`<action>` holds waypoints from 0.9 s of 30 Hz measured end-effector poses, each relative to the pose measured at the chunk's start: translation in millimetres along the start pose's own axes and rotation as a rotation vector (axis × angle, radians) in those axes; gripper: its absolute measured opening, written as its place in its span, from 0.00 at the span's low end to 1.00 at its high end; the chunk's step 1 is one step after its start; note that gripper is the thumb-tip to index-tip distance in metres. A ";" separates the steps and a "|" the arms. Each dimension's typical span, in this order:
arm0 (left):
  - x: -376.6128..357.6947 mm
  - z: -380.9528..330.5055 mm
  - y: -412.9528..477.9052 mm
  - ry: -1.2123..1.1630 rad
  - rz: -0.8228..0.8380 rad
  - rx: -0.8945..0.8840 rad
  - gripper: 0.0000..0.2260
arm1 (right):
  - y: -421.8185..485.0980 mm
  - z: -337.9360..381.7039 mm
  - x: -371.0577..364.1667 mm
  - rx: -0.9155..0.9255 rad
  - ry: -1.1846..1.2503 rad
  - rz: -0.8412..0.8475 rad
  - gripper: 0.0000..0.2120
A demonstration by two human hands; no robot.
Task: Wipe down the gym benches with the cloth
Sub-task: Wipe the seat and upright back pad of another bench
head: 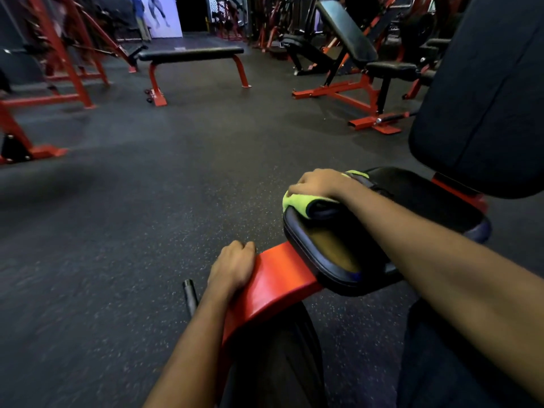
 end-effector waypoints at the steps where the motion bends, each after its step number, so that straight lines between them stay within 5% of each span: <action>1: 0.4 -0.1 0.2 0.003 0.002 -0.004 0.19 | -2.9 8.0 -2.5 0.017 0.004 -0.035 0.23; 9: -0.1 -6.3 9.0 0.101 0.119 -0.128 0.14 | -77.5 49.9 -37.7 0.357 -0.119 0.000 0.24; 16: 3.9 -12.6 3.3 0.268 0.093 -0.200 0.15 | -47.4 71.5 -38.8 -0.022 -0.156 -0.007 0.26; 22: 4.7 -14.8 2.4 0.351 0.106 -0.256 0.15 | -114.5 67.6 -55.7 0.086 -0.187 -0.185 0.24; 27: 1.5 -20.8 12.4 0.287 0.290 -0.313 0.16 | -154.5 54.4 -57.7 0.053 -0.117 -0.293 0.28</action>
Point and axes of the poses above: each hand's wrist, its own y-axis towards the middle knuckle, its own x-axis out of the back of the hand, z = x × y, the point moved 6 cm from there along y, towards the middle knuckle, and after that the axes turned 13 degrees about y, right-handed, at the moved point
